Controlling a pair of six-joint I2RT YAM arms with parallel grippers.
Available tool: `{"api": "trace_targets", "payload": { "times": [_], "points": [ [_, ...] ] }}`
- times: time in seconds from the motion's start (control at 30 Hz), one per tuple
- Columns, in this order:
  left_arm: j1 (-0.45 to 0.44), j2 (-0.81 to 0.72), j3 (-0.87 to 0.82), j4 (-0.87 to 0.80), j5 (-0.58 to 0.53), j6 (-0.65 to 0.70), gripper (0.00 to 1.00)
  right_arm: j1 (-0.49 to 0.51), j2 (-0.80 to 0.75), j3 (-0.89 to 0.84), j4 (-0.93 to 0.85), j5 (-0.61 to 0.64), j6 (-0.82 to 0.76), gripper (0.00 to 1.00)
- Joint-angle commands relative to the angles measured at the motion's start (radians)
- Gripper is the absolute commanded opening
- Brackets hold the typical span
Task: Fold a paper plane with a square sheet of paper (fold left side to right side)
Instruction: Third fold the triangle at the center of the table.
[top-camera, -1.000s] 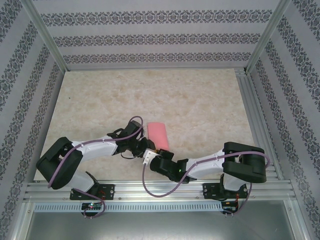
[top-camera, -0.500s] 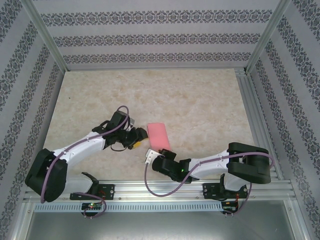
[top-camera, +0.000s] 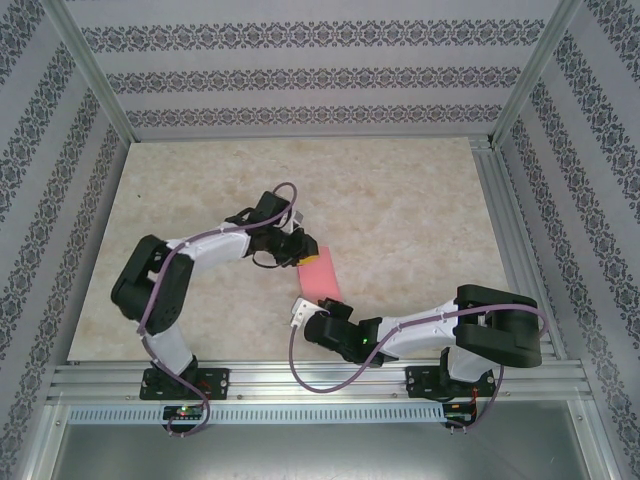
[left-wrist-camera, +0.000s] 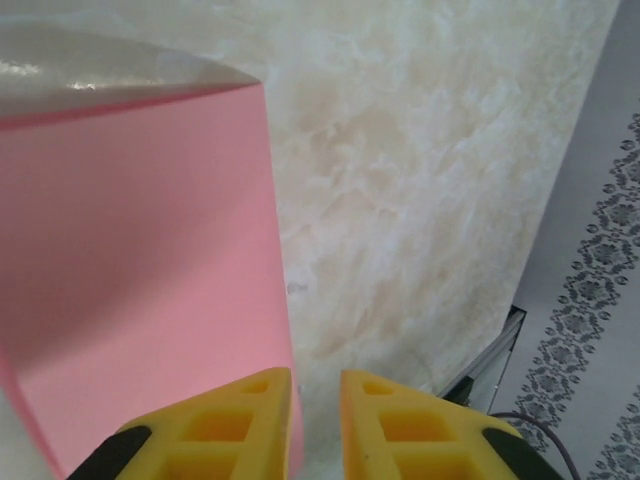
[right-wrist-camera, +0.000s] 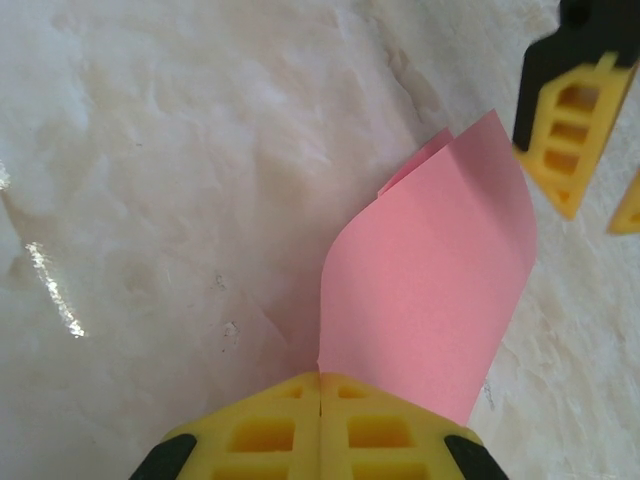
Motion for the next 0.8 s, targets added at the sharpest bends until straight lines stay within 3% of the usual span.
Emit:
{"api": "trace_targets", "payload": {
  "times": [0.0,0.4,0.77],
  "points": [
    [-0.016,0.054,0.032,0.020,0.015,0.049,0.19,-0.002,0.000,-0.003,-0.014,-0.003,0.027,0.07],
    [-0.051,0.131,-0.008,0.079,-0.002,0.027,0.18,-0.002,-0.002,0.023,-0.020,-0.001,0.026,0.23],
    [-0.051,0.139,-0.014,0.086,0.000,0.024,0.15,-0.006,0.019,0.059,-0.016,-0.006,0.024,0.27]
  ]
}}
